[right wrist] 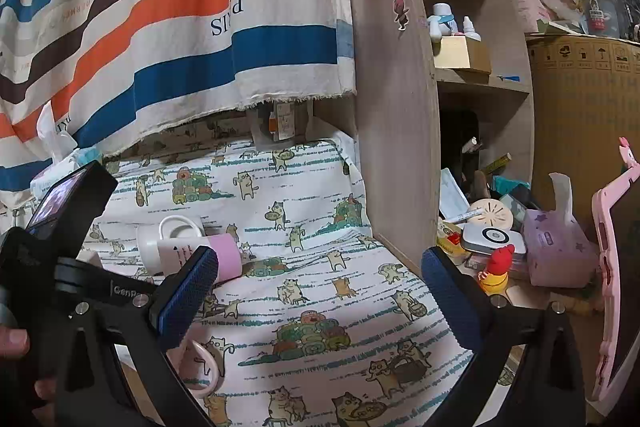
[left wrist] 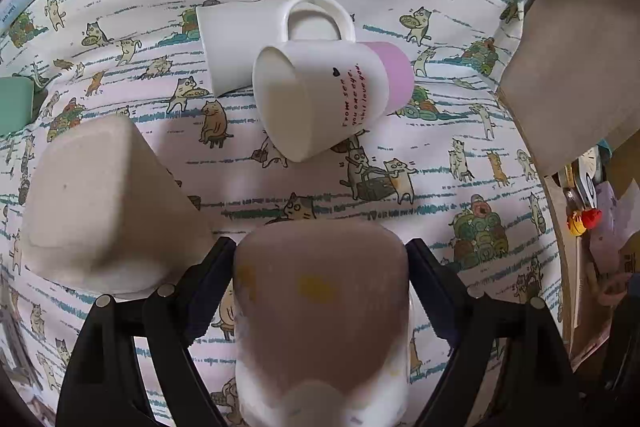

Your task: Flip cup upside down

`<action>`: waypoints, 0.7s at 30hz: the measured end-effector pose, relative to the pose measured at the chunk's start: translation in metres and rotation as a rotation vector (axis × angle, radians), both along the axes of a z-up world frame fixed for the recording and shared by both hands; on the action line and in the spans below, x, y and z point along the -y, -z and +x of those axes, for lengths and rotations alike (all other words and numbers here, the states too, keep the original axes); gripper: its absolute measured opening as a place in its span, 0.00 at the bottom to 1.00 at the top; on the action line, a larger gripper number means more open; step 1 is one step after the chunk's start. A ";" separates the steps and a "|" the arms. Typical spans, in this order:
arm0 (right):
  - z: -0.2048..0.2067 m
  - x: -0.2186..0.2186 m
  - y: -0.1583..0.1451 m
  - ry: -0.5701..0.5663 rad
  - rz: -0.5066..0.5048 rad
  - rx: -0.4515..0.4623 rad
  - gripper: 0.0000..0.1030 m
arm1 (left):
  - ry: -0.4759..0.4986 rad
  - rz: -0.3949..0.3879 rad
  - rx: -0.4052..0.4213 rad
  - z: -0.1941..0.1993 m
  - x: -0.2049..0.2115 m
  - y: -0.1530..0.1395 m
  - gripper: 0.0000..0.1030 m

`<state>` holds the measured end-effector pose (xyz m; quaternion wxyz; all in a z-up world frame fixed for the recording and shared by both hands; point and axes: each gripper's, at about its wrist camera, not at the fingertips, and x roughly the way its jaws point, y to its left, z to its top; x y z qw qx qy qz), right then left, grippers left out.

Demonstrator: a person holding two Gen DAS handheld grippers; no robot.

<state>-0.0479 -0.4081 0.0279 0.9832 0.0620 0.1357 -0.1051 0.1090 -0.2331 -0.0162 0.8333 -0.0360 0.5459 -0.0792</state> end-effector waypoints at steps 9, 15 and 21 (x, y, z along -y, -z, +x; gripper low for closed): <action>0.005 0.002 0.007 0.010 0.006 -0.029 0.99 | 0.039 -0.015 0.093 -0.014 0.005 -0.008 0.81; 0.003 0.005 0.007 0.021 0.008 -0.029 0.99 | 0.075 -0.034 0.232 -0.034 0.006 -0.029 0.81; -0.003 0.009 0.005 0.047 -0.003 -0.020 0.99 | 0.076 -0.036 0.351 -0.061 -0.001 -0.035 0.81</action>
